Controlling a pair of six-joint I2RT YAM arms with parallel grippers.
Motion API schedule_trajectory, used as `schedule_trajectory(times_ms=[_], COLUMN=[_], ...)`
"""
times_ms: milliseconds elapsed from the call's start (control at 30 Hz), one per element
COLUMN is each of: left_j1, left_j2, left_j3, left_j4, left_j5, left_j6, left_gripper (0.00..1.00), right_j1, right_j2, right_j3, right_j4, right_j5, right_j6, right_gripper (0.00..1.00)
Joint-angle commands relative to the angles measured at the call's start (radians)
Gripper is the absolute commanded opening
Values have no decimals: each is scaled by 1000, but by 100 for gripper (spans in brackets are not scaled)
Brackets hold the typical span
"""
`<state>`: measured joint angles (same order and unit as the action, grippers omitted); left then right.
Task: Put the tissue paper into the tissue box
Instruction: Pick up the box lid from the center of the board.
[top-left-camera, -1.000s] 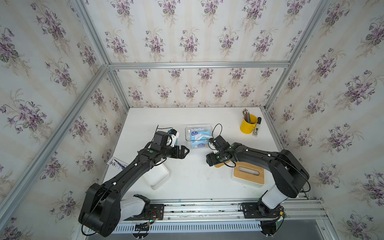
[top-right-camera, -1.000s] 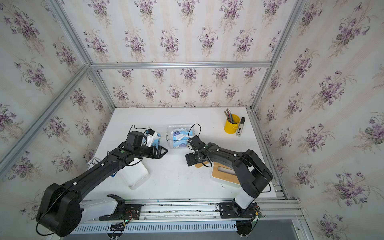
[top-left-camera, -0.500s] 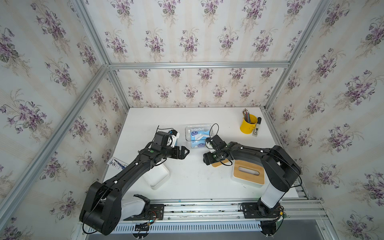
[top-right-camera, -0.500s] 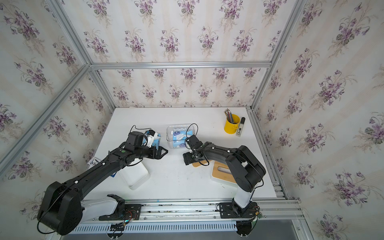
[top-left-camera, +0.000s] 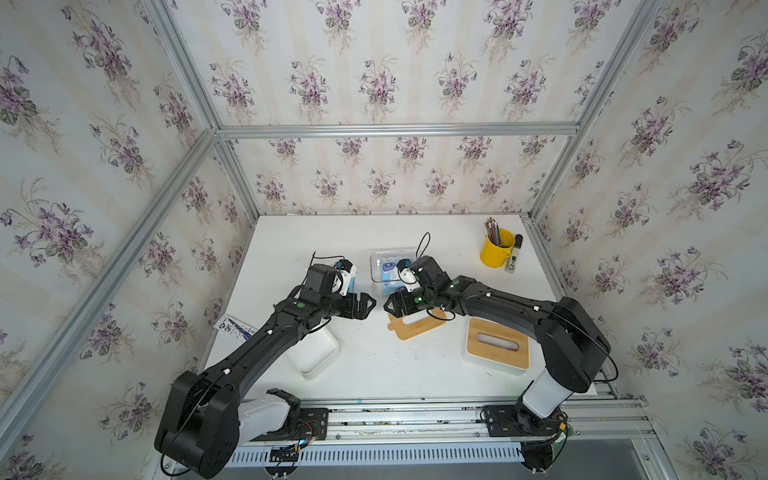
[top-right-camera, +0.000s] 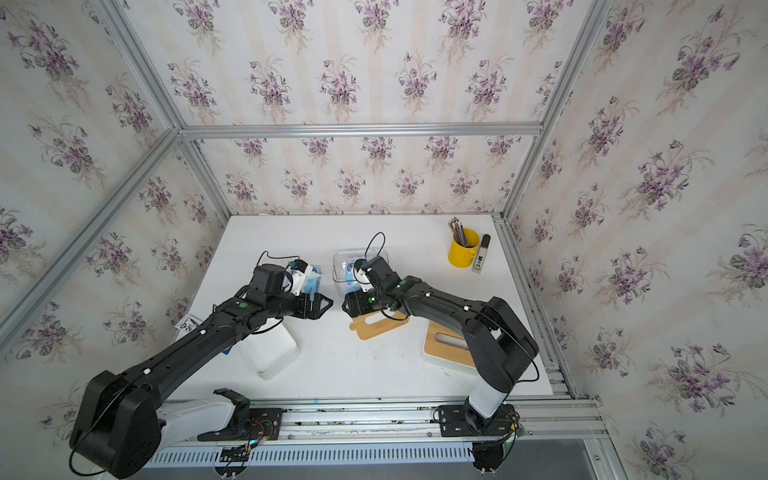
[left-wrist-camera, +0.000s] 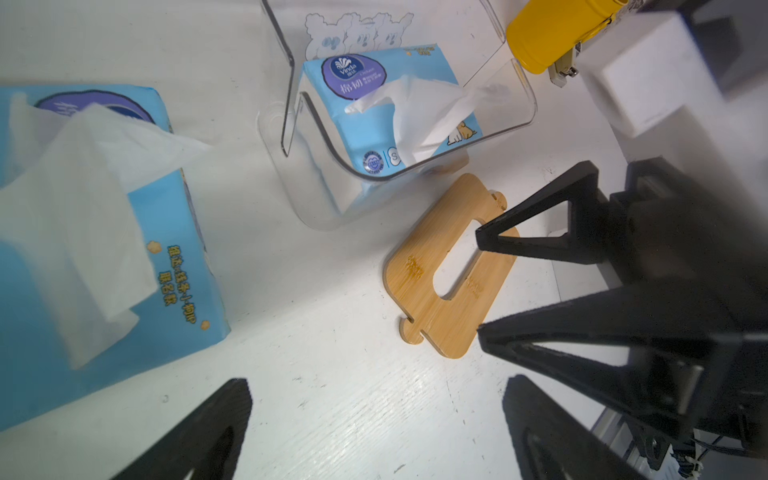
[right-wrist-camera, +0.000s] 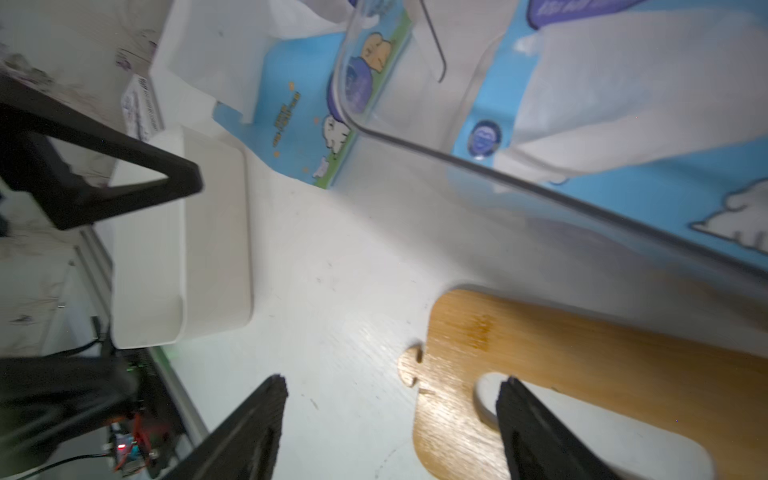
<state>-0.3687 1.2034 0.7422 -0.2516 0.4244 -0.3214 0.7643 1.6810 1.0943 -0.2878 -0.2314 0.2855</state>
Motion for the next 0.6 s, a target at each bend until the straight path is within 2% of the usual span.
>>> schedule_trajectory(times_ms=[0,267,567], left_j1=[0,0,1], left_j2=[-7,0,-16], left_j3=[-1,13,-9], left_j4=[3,-8,-2], left_j5=[-19,-11,-7], left_j6=[16,23,16], left_gripper=[99,99,99], right_j1=[-23,-44,-53], right_j2=[1,46,100], right_j3=[-17,-31,-29], right_j4=[-154,-117,-162], right_j5=[143,110,91], right_j6=[-147,-178,-183], right_gripper=[84,84,85])
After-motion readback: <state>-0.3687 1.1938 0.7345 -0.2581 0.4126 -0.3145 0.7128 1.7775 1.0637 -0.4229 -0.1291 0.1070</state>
